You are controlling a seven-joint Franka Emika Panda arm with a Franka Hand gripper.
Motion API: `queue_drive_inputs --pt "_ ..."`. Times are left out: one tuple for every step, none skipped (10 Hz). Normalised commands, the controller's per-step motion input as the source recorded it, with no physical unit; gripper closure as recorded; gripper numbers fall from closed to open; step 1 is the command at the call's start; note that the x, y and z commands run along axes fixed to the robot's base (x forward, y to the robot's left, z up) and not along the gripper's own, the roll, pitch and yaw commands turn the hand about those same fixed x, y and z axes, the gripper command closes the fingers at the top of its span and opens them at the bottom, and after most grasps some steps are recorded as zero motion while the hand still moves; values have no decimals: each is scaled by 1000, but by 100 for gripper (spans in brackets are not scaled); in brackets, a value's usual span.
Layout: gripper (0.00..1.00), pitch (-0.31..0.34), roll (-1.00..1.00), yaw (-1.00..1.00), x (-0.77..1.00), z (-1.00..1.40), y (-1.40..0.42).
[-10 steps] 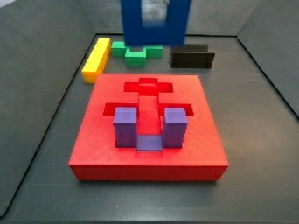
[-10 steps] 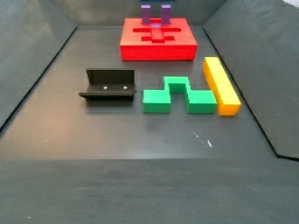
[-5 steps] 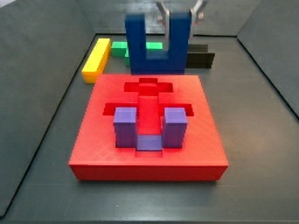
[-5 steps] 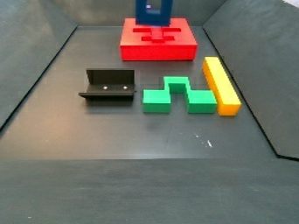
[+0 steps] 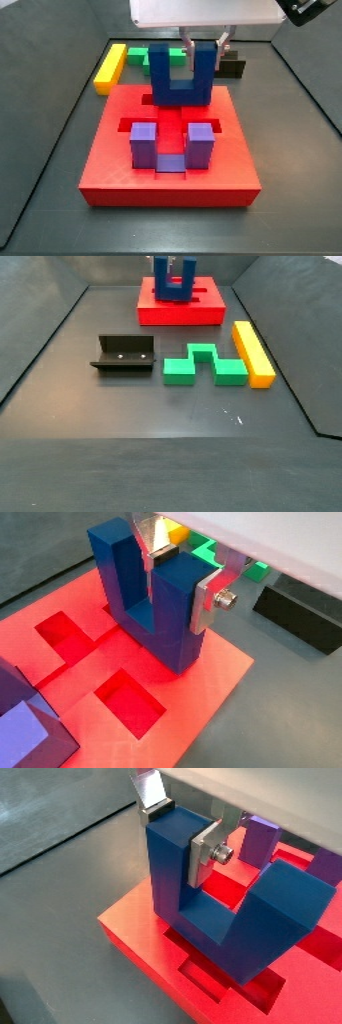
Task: Pick up the blue object. Move up. Move to above the board. Insert the blue object.
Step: Insert the blue object.
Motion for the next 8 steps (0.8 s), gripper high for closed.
queue_drive_inputs --pt "100 179 234 -54 -66 -54 0" --pt "100 150 166 -103 -194 -57 0" --pt "100 14 50 -20 -226 -146 -9" --pt "100 0 39 20 -66 -271 0" --pt "100 0 0 174 0 -337 0" --pt "100 0 16 291 17 -400 11" --pt "100 -10 60 426 43 -440 23" --pt "100 -24 26 514 77 -369 77"
